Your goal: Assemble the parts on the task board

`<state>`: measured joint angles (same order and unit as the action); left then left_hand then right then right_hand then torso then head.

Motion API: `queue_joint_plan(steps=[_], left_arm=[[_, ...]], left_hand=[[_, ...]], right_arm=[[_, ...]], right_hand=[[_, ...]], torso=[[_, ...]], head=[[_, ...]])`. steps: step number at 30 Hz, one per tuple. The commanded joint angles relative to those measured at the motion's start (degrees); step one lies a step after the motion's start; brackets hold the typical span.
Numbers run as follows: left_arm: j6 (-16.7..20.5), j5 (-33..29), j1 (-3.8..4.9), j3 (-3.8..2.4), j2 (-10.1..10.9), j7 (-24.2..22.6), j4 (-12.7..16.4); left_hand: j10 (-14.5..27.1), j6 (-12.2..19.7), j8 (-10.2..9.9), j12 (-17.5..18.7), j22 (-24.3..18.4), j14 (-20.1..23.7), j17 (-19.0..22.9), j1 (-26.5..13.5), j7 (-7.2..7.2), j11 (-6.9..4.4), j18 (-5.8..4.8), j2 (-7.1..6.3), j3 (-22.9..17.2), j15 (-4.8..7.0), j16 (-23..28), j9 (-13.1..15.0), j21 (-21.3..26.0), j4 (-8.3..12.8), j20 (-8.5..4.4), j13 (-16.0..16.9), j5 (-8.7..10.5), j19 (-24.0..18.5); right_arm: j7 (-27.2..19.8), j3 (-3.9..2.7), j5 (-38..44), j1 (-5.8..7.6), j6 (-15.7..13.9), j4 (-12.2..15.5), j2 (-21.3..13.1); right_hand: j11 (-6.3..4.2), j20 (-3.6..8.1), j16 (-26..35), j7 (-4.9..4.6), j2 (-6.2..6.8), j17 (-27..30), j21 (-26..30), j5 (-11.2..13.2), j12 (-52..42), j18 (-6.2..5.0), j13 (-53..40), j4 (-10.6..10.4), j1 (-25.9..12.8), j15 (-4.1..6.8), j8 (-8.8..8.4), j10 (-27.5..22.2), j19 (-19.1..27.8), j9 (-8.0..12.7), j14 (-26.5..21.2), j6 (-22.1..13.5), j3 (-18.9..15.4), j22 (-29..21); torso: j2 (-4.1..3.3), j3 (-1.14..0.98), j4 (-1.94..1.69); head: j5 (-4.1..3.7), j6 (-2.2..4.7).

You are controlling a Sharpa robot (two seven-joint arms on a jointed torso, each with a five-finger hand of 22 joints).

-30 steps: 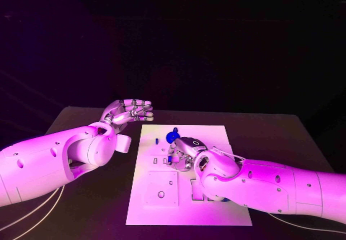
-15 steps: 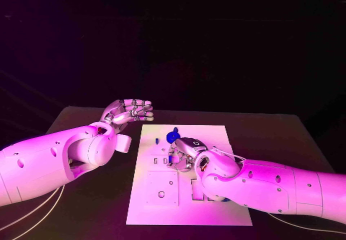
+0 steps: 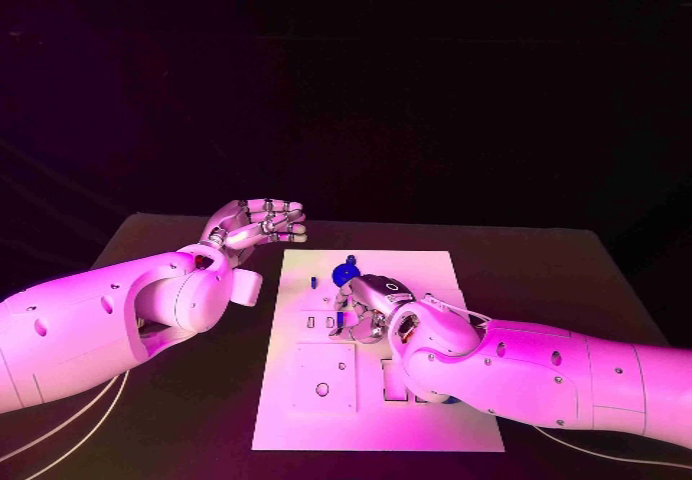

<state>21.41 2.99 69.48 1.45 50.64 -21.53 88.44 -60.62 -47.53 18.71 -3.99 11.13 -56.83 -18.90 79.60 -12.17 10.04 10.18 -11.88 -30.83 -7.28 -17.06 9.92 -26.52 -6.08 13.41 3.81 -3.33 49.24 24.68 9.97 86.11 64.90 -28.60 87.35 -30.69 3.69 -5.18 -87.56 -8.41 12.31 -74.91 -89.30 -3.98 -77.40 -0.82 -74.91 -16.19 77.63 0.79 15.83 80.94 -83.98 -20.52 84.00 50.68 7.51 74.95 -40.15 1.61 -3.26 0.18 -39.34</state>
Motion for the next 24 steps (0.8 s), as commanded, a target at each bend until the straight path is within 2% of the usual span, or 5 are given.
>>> queue_joint_plan(steps=[1, 7, 13, 21, 24], left_arm=[[-0.44, 0.87, 0.03, -0.04, -0.09, 0.26, -0.03], [-0.74, 2.82, 0.03, -0.04, -0.13, 1.84, -0.46], [-0.85, 5.63, 0.03, -0.04, -0.24, 4.53, -1.06], [-1.85, 13.89, 0.05, -0.05, -0.15, 13.59, -1.71], [-4.47, 19.11, 0.08, -0.07, -0.06, 18.88, -1.65]], left_hand=[[-0.11, 0.02, -0.43, 0.24, 0.11, -0.48, -0.16, -0.48, -1.51, 0.18, 0.22, 0.22, 0.38, 0.03, -0.38, 0.03, -0.28, 0.02, -0.28, 0.04, 0.26, 0.08], [-0.37, 0.51, -0.99, -0.14, 1.74, -2.91, -2.09, -1.58, -1.24, -0.22, 0.29, -0.17, 2.62, 0.82, -3.08, 0.16, -3.81, -0.56, -1.25, 0.32, 0.24, 3.0], [-3.97, 1.19, -0.44, -5.0, 7.73, -5.76, -11.54, -2.91, -0.21, -1.83, 0.12, -0.15, 6.27, 2.91, -17.65, 1.15, -14.49, -3.16, -3.46, 2.64, 0.16, 6.11], [3.01, 4.59, 13.47, -36.29, 23.39, -12.17, -32.41, -3.53, 1.97, -4.33, -0.16, 0.99, 12.31, 5.29, -48.22, 7.49, -36.37, -9.18, -5.57, 21.93, 0.07, 6.33], [1.96, 3.72, 19.13, -46.59, 38.6, -23.36, -50.01, -8.74, 3.69, -5.96, -2.47, 3.0, 13.26, 6.71, -62.01, 10.16, -46.42, -10.5, -6.82, 27.44, -0.1, 15.5]], right_arm=[[-2.0, 0.0, 0.02, -0.04, -3.59, 0.27, -0.27], [-3.9, -0.05, -0.83, 0.15, -7.45, 1.13, -1.39], [-10.94, -0.32, -6.89, 1.22, -10.99, 2.93, -3.94], [-25.21, -0.76, -21.62, 3.94, -12.55, 6.1, -10.87], [-26.88, -0.87, -24.6, 4.97, -12.49, 6.94, -13.43]], right_hand=[[0.71, -0.85, 0.49, -0.88, -0.48, -7.71, 0.85, -0.13, 1.1, 0.45, -3.33, -0.58, 1.3, -0.89, -1.89, -1.1, -5.26, 0.73, 4.36, -2.81, -5.11, 14.46], [2.48, -2.19, 0.88, -2.83, 3.47, -6.9, 2.62, -3.42, 4.73, 0.04, 0.37, -1.05, 1.87, -2.42, -8.32, -4.26, -4.43, 4.32, 4.11, -14.57, -15.06, 13.81], [2.34, -2.29, 0.89, -2.67, 0.99, -6.87, 2.93, -4.24, 3.81, -0.04, 0.09, -0.93, 2.91, -2.35, -6.51, -3.69, -4.31, 2.2, 4.1, -8.3, -12.93, 13.71], [2.23, -2.21, 1.13, -2.54, -3.28, -6.42, 4.57, -5.54, 3.79, -0.4, 0.65, -0.65, 5.3, -2.27, -5.69, -4.24, -3.58, 1.88, 3.96, -6.43, -9.65, 13.15], [2.03, -2.09, 1.1, -2.32, -4.2, -6.54, 4.47, -7.26, 3.63, -0.38, 0.72, -0.54, 5.44, -2.11, -5.27, -4.29, -3.65, 1.74, 3.99, -5.68, -9.02, 13.21]], torso=[[0.02, -0.01, -0.02], [0.08, -0.03, 0.01], [0.16, -0.05, 0.03], [0.19, -0.01, 0.17], [0.19, -0.01, 0.18]], head=[[0.01, 0.04], [0.04, 0.34], [-0.01, 1.06], [0.27, 1.48], [0.29, 1.49]])
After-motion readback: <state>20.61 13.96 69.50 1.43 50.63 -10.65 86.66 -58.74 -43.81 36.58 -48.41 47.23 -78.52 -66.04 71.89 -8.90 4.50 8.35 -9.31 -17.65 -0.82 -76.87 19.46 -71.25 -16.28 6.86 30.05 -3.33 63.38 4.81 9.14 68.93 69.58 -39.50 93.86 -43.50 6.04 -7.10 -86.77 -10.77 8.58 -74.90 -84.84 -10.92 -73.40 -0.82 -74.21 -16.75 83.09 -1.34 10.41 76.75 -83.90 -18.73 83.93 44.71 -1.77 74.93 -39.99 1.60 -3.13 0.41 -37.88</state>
